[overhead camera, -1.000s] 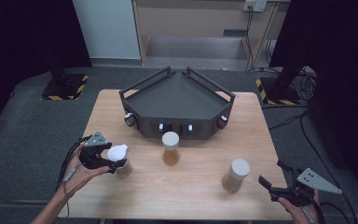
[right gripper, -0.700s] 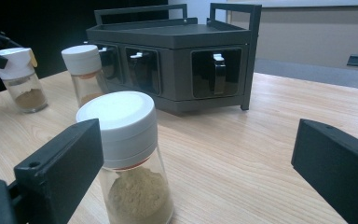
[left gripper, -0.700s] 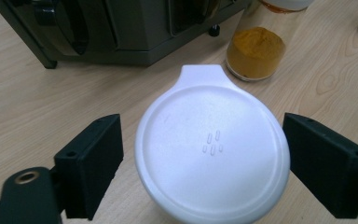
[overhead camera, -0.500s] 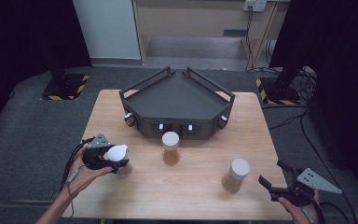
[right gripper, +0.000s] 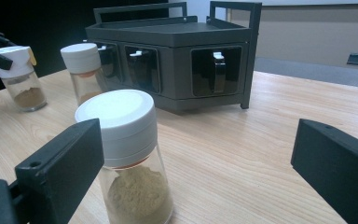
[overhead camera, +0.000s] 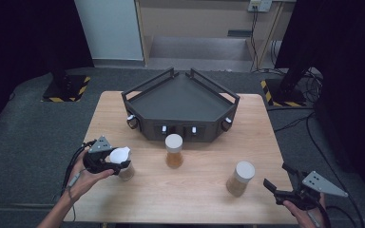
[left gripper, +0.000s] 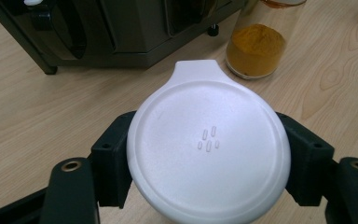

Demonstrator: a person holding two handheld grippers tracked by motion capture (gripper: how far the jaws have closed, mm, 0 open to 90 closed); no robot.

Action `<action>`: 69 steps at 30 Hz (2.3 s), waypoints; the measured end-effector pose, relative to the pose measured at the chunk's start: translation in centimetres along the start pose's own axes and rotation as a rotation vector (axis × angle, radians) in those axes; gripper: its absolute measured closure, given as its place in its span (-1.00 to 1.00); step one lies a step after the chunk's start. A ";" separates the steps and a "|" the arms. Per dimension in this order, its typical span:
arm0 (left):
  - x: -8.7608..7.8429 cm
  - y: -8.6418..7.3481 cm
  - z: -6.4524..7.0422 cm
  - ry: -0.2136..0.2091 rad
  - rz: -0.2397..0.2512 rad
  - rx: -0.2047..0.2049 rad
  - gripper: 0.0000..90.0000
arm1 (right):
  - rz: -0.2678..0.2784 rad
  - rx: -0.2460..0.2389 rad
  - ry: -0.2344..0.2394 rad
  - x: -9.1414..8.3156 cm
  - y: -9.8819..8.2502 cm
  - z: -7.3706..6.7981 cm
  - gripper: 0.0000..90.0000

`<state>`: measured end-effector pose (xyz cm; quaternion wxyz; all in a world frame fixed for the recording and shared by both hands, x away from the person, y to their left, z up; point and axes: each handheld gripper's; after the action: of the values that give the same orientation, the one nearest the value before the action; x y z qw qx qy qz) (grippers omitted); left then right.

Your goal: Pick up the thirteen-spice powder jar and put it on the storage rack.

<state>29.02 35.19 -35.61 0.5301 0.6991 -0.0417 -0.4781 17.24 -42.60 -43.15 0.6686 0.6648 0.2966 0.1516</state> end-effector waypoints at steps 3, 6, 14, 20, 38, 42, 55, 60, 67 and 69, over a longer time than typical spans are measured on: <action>0.0 0.2 -0.2 -0.008 -0.003 0.009 -0.34 | 0.000 0.000 0.000 0.0 0.0 0.0 -0.93; -0.1 0.5 -0.5 -0.021 0.003 0.016 -0.34 | 0.000 0.003 0.000 0.0 0.0 0.0 -0.93; -1.0 2.9 -1.2 -0.066 0.001 0.078 -0.34 | -0.001 0.004 0.002 0.0 0.0 0.0 -0.93; -1.2 4.9 -1.9 -0.121 -0.007 0.115 -0.34 | -0.002 0.006 0.003 0.1 0.0 0.1 -0.93; -1.0 10.0 -3.9 -0.256 0.008 0.166 -0.34 | -0.002 0.008 0.002 0.0 -0.1 0.1 -0.93; -1.2 10.8 -4.1 -0.260 0.017 0.168 -0.34 | -0.003 0.008 0.001 0.1 -0.1 0.1 -0.93; -1.8 14.0 -4.8 -0.235 0.030 0.170 -0.34 | -0.001 0.010 -0.001 0.0 -0.1 0.2 -0.93; -1.5 15.2 -5.1 -0.215 0.037 0.153 -0.34 | -0.003 0.010 -0.001 0.0 -0.1 0.2 -0.93; -0.9 17.4 -5.4 -0.198 0.041 0.156 -0.34 | -0.002 0.012 -0.002 0.0 -0.1 0.2 -0.92; -0.8 18.2 -5.4 -0.192 0.043 0.162 -0.34 | -0.003 0.014 -0.002 0.0 -0.2 0.2 -0.92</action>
<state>40.58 31.58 -21.01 0.4754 0.6897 -0.1457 -0.5264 17.34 -42.78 -43.33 0.6644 0.6694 0.2977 0.1478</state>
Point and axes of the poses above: each handheld gripper's, and its own axes: x roughly forward along the jaws, y roughly out of its top, z roughly to its right, and after that the axes turned 1 degree about z, right-handed
